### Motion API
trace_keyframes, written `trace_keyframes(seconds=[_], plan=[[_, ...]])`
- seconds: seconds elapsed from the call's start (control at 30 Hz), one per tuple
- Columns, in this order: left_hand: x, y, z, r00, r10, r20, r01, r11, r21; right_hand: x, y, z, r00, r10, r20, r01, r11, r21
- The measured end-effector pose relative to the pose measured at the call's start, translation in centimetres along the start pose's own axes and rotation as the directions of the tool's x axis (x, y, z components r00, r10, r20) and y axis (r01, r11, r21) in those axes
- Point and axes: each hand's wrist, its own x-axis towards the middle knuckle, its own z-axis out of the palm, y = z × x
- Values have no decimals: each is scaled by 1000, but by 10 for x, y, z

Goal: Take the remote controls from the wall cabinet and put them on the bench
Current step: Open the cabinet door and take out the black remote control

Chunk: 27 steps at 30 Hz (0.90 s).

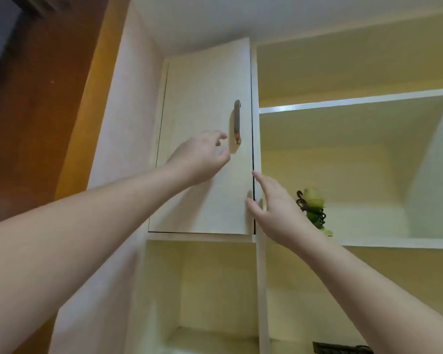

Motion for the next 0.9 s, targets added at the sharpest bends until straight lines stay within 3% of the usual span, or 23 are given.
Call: trace_keyframes(seconds=[0.17,0.37,0.57,0.67,0.83,0.9], plan=[[31,2,1,968,-227,110,252,902,-350,9,-5,12,992,127,-25,-112,938,328],[55,3,9,951,-246,189,308,678,-667,10,2,20,983,183,29,-180,907,382],[67,25,8,888,-354,292,413,339,-845,6,1,18,973,224,59,-218,803,554],[65,27,5,875,-363,321,441,320,-839,5,0,17,970,239,51,-226,796,561],[57,22,-3,875,-348,337,448,315,-837,5,-11,23,946,290,145,-311,683,661],[53,21,-8,885,-338,320,431,332,-839,3,-19,23,942,314,116,-305,663,683]])
